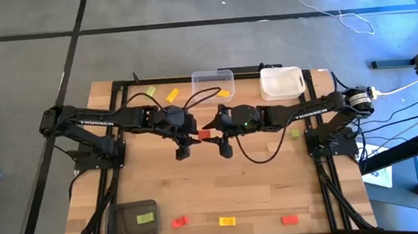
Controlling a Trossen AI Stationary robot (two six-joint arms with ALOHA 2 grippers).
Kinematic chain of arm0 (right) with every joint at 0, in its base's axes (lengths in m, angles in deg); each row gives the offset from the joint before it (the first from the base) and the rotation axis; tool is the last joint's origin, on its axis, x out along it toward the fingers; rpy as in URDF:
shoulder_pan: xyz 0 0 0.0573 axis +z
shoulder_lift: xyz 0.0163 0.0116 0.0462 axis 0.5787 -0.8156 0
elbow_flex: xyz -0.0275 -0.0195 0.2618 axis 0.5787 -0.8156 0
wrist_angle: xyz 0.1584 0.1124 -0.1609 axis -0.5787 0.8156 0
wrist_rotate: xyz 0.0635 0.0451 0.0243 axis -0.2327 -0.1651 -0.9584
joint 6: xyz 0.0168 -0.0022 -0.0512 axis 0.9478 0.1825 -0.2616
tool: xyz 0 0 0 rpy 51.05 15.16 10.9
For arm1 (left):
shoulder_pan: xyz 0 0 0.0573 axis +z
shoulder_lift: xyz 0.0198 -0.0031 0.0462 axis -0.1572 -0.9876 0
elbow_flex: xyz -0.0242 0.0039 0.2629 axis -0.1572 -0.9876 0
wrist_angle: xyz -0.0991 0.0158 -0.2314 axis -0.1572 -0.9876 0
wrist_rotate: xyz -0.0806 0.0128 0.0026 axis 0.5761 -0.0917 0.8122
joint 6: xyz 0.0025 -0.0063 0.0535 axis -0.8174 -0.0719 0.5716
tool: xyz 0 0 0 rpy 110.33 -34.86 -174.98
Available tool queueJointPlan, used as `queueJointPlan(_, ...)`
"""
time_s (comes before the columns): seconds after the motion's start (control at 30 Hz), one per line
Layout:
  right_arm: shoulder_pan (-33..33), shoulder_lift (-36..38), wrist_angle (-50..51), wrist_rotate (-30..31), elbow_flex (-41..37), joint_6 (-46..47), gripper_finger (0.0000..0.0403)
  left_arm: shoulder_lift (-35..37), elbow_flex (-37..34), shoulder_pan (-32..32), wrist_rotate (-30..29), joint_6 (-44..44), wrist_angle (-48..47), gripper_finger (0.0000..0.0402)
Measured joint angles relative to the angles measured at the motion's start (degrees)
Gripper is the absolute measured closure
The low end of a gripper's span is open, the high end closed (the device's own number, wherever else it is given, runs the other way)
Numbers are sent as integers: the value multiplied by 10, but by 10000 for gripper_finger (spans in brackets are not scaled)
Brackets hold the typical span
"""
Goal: Sort & place blocks by color
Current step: Put the top left orange block into the white bin
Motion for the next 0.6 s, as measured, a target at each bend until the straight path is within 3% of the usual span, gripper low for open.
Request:
queueJointPlan(0.3,0,0,1,-15,0,29,271,0,0,0,-1,0,0,282)
queueJointPlan(0.6,0,0,1,-19,0,30,271,0,0,0,-5,-1,1,282)
